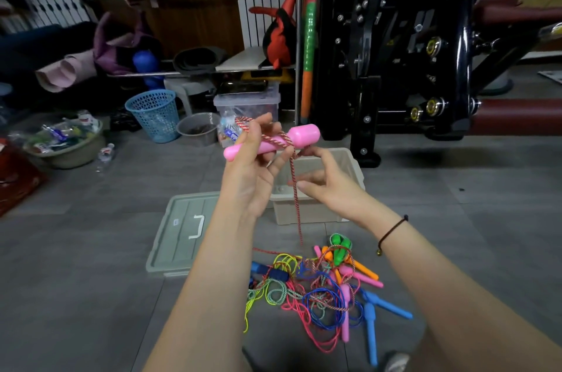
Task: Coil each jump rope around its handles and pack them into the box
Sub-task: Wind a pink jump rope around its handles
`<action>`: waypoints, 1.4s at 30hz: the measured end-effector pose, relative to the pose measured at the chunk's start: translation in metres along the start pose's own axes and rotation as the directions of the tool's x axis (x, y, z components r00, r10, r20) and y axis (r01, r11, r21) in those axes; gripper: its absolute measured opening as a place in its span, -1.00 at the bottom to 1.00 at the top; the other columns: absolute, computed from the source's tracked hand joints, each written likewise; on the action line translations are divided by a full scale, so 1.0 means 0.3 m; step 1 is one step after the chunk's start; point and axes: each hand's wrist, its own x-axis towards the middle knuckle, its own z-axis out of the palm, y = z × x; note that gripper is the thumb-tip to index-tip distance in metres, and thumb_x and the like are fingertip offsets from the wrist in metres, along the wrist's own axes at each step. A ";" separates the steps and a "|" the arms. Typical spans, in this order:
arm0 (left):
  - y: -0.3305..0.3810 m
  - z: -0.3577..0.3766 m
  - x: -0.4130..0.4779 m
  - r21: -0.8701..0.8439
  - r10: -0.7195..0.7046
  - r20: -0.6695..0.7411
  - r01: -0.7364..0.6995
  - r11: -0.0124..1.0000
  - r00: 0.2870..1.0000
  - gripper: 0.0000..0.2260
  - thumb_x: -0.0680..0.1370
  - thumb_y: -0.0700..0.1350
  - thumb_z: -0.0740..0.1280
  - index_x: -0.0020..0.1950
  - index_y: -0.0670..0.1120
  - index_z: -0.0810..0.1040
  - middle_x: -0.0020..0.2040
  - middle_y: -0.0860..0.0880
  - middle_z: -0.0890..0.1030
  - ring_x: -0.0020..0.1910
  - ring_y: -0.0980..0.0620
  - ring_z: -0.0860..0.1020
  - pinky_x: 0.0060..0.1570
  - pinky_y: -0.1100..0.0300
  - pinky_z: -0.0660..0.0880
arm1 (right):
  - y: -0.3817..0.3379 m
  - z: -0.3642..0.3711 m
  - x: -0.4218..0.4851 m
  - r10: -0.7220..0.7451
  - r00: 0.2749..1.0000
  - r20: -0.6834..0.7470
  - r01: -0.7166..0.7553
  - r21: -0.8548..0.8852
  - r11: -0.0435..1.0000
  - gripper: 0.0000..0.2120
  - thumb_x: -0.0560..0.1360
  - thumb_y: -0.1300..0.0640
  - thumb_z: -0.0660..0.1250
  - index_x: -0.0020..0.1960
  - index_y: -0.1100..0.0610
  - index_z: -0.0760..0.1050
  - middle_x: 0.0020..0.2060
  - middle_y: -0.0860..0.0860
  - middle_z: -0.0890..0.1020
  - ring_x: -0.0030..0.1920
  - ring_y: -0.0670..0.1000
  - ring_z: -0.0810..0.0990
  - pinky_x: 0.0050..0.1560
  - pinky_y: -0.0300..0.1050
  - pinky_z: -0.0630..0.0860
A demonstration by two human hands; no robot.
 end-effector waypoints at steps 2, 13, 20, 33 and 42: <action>-0.001 0.000 -0.002 -0.055 0.000 0.000 0.000 0.999 1.000 -0.81 0.57 -0.03 0.23 -0.04 -0.06 0.60 -0.17 0.00 0.64 -0.38 0.16 0.50 -0.18 0.19 0.61 | 0.003 0.002 -0.006 0.004 1.000 0.012 -0.004 -0.020 1.000 -0.62 0.55 0.16 0.29 0.27 -0.06 0.24 -0.08 -0.04 0.70 -0.06 -0.16 0.61 0.11 -0.19 0.46; -0.005 -0.058 0.040 0.491 0.160 -0.134 -0.075 0.868 0.978 -0.84 0.55 -0.04 0.32 -0.17 -0.03 0.61 -0.22 -0.03 0.62 -0.23 0.06 0.61 0.03 -0.01 0.58 | 0.000 -0.042 -0.006 0.007 0.997 -0.080 0.005 0.139 0.990 -0.79 0.60 0.21 0.19 -0.08 0.04 0.57 -0.26 -0.02 0.58 -0.20 -0.06 0.59 -0.01 -0.17 0.56; -0.194 -0.007 -0.019 0.976 -0.230 0.115 -0.067 0.208 0.966 -0.85 0.44 0.05 0.43 -0.24 0.02 0.55 -0.27 0.05 0.62 -0.26 0.10 0.56 -0.16 0.14 0.49 | -0.053 -0.063 0.011 -0.173 0.942 -0.288 0.203 0.080 0.976 -0.81 0.53 0.19 0.31 -0.02 -0.07 0.62 0.01 -0.01 0.57 0.10 -0.14 0.51 0.12 -0.35 0.41; -0.107 0.030 0.033 0.422 0.025 -0.140 0.037 0.906 0.990 -0.92 0.53 -0.12 0.35 -0.11 -0.07 0.62 -0.25 0.04 0.68 -0.20 0.11 0.65 0.03 0.11 0.60 | 0.049 -0.064 0.034 0.059 0.998 0.021 -0.061 0.082 0.995 -0.39 0.52 0.37 0.23 0.45 -0.09 0.20 0.34 -0.19 0.31 0.28 -0.06 0.44 0.33 -0.08 0.35; 0.028 -0.014 -0.007 0.157 0.195 -0.068 -0.183 0.971 0.978 -0.86 0.48 -0.07 0.30 -0.20 0.02 0.65 -0.18 0.02 0.66 -0.13 0.08 0.63 0.06 0.08 0.58 | 0.216 0.024 0.081 0.240 0.932 0.271 -0.151 -0.312 0.938 -0.79 0.61 0.23 0.16 -0.07 0.17 0.56 -0.03 0.16 0.67 -0.17 -0.07 0.55 -0.15 -0.36 0.45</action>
